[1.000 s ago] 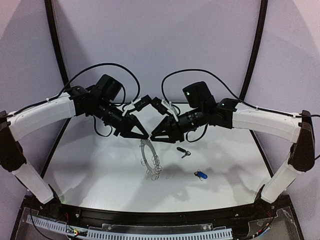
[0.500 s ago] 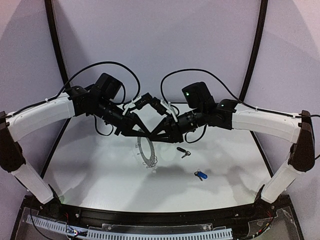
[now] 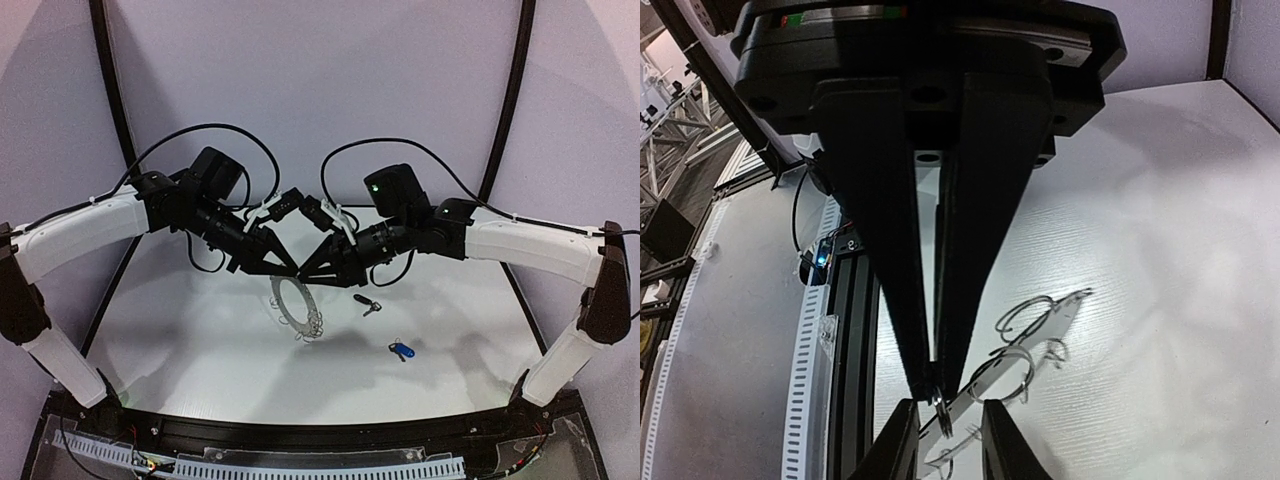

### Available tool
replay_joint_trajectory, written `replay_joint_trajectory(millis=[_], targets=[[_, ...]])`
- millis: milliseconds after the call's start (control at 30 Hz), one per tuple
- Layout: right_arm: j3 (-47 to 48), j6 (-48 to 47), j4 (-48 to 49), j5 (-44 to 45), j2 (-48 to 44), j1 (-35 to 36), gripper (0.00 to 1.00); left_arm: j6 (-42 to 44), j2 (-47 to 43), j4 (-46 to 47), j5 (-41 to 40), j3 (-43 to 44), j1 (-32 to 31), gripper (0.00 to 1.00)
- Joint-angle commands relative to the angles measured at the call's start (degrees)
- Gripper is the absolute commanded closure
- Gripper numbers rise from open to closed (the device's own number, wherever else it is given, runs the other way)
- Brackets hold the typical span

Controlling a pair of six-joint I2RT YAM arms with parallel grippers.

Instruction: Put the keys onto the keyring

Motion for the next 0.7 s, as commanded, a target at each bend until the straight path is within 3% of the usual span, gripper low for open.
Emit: replay_joint_trajectory(millis=[0,667], targets=[[-0.06,-1.52,2.47,-0.37,-2.03,0.84,0.77,1.21,-1.53,-2.79,0.30,-0.92,-0.92,0.99],[0.74,0.56,6.92,-1.41,-0.77,0.83,0.80,3.20,-0.75,-5.11,0.18,-0.60,-1.22,0.99]])
